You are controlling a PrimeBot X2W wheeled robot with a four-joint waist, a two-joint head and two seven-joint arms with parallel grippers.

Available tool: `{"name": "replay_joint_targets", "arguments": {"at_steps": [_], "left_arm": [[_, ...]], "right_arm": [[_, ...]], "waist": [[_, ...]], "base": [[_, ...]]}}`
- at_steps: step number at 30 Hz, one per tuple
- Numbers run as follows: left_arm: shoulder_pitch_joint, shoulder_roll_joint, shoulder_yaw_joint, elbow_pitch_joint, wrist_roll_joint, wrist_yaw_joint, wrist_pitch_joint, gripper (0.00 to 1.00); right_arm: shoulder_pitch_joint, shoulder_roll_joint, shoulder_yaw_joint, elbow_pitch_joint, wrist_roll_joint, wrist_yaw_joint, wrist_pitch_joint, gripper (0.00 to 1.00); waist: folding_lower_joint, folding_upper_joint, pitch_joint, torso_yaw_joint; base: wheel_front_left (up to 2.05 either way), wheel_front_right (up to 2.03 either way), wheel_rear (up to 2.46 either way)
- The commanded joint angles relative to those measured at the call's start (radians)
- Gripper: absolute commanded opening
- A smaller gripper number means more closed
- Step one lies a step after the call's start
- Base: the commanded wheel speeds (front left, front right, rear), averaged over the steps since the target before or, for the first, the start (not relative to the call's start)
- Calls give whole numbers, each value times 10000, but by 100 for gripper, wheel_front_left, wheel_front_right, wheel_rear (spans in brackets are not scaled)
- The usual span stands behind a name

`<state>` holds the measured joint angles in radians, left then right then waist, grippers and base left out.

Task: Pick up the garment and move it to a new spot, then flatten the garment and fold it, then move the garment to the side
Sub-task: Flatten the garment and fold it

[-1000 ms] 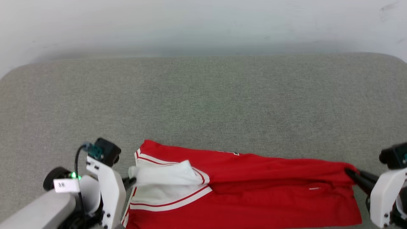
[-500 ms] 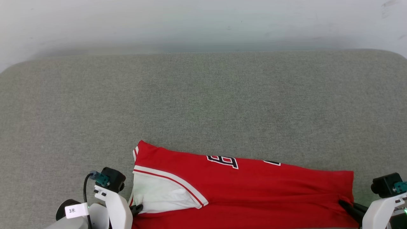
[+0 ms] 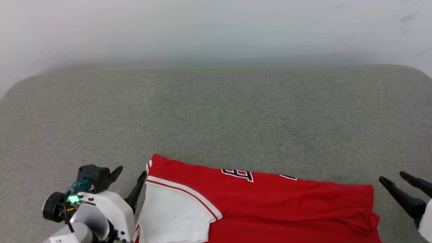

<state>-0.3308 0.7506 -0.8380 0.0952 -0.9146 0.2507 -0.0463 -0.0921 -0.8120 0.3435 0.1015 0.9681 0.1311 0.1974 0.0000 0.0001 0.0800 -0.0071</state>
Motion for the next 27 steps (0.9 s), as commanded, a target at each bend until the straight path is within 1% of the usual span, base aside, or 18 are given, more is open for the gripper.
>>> {"name": "replay_joint_targets", "arguments": {"at_steps": [1, 5, 8, 12, 15, 18, 20, 21, 25, 27], "left_arm": [[203, -88, 148, -28, 125, 205, -403, 100], [350, -319, 544, -99, 413, 771, -1487, 100], [475, -519, 877, -155, 647, 1166, -1950, 100], [687, -909, 1433, -240, 1284, 1738, -2171, 100], [930, -1307, 2170, -562, 2156, 2144, -2199, 100], [1529, -1834, 2910, -920, 3020, 2419, -2203, 100], [1914, -2120, 3400, -1116, 3556, 2530, -2205, 100], [2561, -2645, 4057, -1373, 4168, 2566, -2206, 100], [3168, -3260, 4638, -1542, 4900, 2313, -2207, 100], [3354, -3542, 4901, -1545, 5242, 2103, -2208, 100]], "right_arm": [[149, -145, -95, 36, -8, -8, 215, 100], [178, -405, -199, 218, 146, -8, 1129, 100], [216, -478, -136, 335, 258, -8, 1803, 100], [109, -334, -145, 562, 342, -8, 2322, 100], [136, -131, -54, 712, 388, -8, 2604, 100], [137, 74, 65, 822, 358, -8, 2741, 100], [101, 200, 173, 917, 277, -8, 2796, 100], [9, 397, 312, 1135, 231, -8, 2814, 100], [-103, 647, 549, 1576, 163, -8, 2790, 100], [-89, 734, 726, 1852, 65, -8, 2738, 100]], "waist": [[0, -1, 2, 43], [0, -1, 37, 153], [0, -1, 103, 267], [0, -1, 198, 454], [0, -1, 275, 613], [0, -1, 345, 722], [0, -1, 382, 767], [0, -1, 438, 818], [0, -1, 531, 899], [0, -1, 585, 938]], "base": [[0, 0, 0], [0, 0, 0], [0, 0, 0], [0, 0, 0], [0, 0, 0], [0, 0, 0], [0, 0, 0], [0, 0, 0], [0, 0, 0], [0, 0, 0]]}}
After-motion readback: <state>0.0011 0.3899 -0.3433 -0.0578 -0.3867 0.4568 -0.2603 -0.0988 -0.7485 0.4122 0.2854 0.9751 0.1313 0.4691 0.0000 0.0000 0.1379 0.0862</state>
